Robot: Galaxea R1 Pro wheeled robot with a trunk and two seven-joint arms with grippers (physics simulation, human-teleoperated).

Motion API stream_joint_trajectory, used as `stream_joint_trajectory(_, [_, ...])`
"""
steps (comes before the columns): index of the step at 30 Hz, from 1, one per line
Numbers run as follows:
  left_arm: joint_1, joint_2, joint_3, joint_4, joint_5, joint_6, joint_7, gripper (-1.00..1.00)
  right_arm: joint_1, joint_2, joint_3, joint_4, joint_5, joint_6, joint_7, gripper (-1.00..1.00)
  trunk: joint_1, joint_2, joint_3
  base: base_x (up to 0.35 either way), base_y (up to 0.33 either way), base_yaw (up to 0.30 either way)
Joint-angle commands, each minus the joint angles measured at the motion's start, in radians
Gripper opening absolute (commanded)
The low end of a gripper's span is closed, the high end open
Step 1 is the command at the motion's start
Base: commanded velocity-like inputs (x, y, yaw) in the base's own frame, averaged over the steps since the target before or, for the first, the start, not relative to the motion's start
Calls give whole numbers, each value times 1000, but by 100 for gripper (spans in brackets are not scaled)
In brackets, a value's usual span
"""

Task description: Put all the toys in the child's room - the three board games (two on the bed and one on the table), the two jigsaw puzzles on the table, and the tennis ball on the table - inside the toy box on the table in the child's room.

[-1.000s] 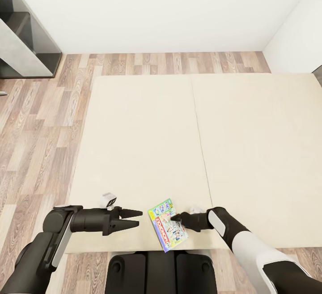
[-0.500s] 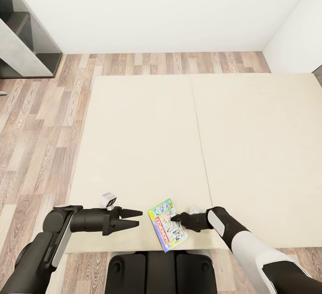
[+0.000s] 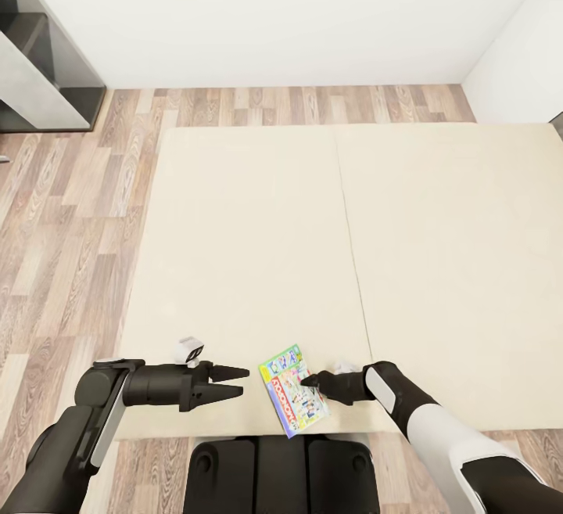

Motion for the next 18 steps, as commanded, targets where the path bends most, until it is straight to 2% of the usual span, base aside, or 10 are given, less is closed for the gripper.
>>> stream_joint_trajectory(1, [0,0,0,0,0,11,-4,100,-1,-1,4,-1,1,3,3,100,0,-2,-3,0,0,0])
stream_joint_trajectory(18, [0,0,0,0,0,11,-4,100,0,10,6,-1,9,4,2,100,0,-2,-24,0,0,0])
